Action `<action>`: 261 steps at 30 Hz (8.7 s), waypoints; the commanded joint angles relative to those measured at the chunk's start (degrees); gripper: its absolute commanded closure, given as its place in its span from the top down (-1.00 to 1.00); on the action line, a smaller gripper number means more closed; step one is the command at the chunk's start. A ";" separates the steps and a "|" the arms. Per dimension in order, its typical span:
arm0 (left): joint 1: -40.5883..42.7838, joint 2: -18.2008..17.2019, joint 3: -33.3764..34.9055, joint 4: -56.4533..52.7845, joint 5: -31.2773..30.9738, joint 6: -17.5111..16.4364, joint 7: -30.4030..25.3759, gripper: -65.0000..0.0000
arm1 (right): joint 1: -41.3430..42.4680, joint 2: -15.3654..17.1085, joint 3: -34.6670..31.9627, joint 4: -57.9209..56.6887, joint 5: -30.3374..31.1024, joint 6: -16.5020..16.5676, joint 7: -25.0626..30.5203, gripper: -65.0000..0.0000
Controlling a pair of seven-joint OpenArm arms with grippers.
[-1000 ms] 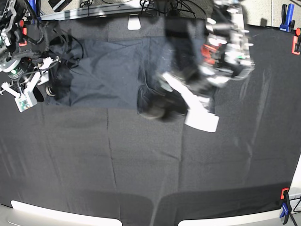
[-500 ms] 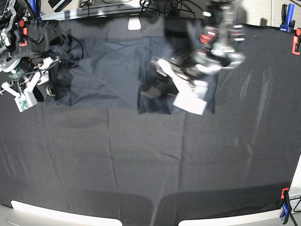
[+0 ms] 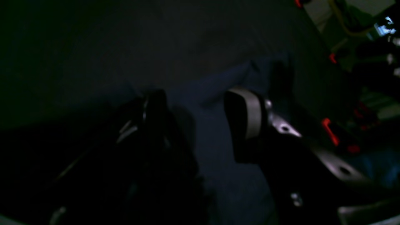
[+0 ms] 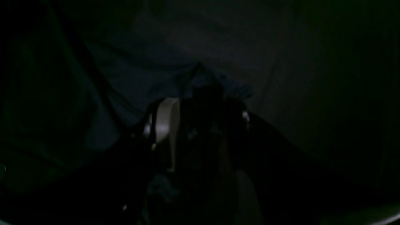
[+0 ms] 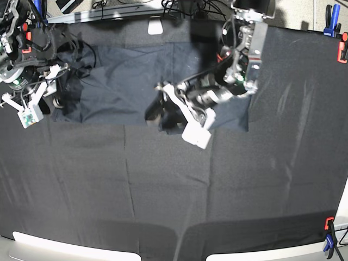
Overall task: Layout the t-shirt on the table in an organized manner, then fold the t-shirt properly
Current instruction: 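Fold the grasped end with the left gripper over toward the middle, then press and smooth the folded end near the right gripper with the right gripper, then grasp the navy shirt's end with the right gripper and fold it over, then press the folded edge with the left gripper to flatten the bundle, then open the left gripper and raise it away from the folded shirt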
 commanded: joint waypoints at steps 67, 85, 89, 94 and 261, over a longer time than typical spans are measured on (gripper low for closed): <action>8.07 -11.65 -20.17 19.52 -1.49 -0.96 2.05 -0.06 | 5.84 5.75 3.13 -38.47 28.87 4.45 -9.49 0.14; 8.09 -11.67 -20.17 19.52 -1.46 -1.01 2.49 -0.06 | 6.99 -1.55 3.08 -38.47 31.91 4.45 -9.20 0.14; 8.09 -11.67 -20.17 19.52 -1.46 -1.03 2.49 -0.06 | 8.94 -3.65 3.08 -38.47 29.57 4.45 -9.42 0.14; 8.09 -11.67 -20.17 19.52 -1.44 -1.03 2.49 -0.06 | 11.56 -6.38 3.08 -38.47 26.58 4.45 -9.88 0.14; 3.74 -14.69 -16.90 15.34 22.43 23.08 2.75 -0.06 | 6.95 -15.89 18.95 8.92 27.74 3.93 -9.73 -0.12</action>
